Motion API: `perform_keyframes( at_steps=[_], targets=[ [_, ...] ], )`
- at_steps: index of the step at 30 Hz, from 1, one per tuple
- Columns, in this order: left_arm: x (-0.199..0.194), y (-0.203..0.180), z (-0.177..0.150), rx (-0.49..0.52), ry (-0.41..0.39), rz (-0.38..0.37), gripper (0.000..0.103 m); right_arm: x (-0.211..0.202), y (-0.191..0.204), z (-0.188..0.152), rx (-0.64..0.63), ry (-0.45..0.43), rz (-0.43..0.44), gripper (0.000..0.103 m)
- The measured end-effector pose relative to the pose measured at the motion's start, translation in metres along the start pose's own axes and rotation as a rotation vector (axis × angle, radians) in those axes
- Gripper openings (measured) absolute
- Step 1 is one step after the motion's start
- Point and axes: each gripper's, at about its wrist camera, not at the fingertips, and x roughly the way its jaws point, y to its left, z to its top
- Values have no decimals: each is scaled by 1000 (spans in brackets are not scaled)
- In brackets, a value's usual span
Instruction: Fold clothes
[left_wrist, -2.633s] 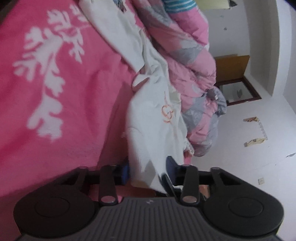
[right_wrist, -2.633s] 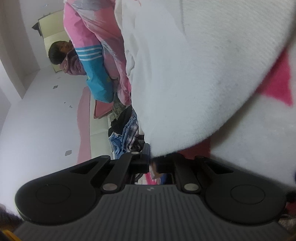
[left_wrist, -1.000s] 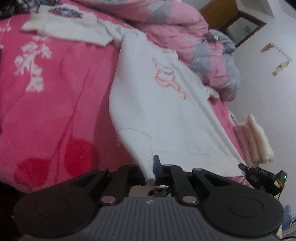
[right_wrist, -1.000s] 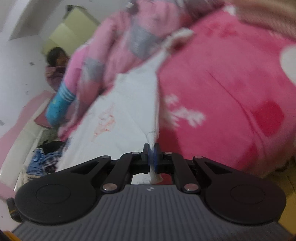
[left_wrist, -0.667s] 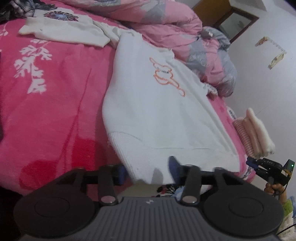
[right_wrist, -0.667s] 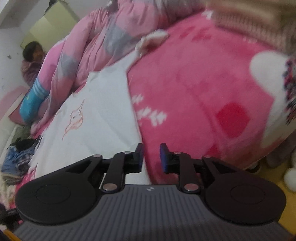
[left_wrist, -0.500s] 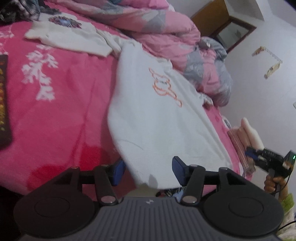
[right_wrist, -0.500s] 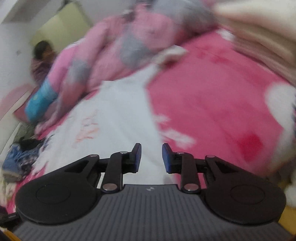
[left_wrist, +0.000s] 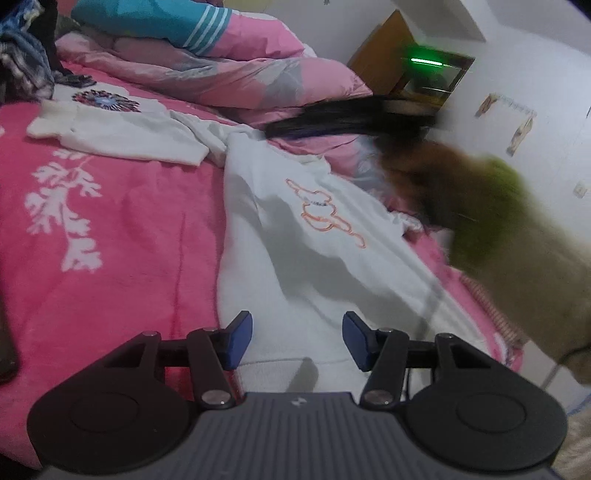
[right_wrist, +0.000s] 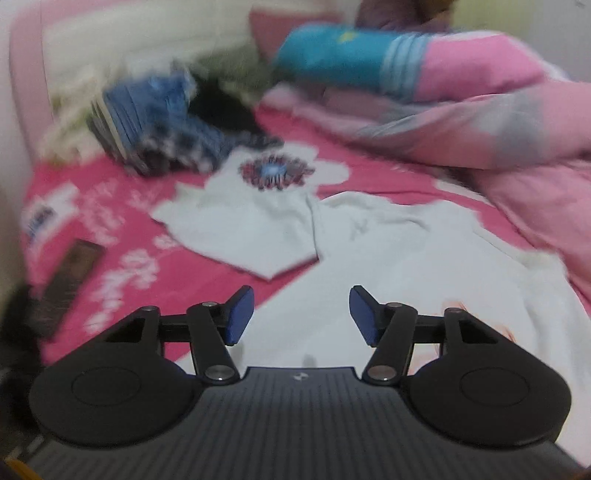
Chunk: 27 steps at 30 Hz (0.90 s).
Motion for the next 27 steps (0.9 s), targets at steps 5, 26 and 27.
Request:
perform_keyframes(
  at_steps=[5,26,27],
  targets=[
    [7,10,-4,-13,-23,-68,54,111,22,58,-119,113,-5,57],
    [0,34,-18,-67,-153,-26,62,161,-53,97,630,-212,625,7],
    [-1,34,-18,-65,-152,-25,62,170,-55,93,671,-221,640,7]
  ],
)
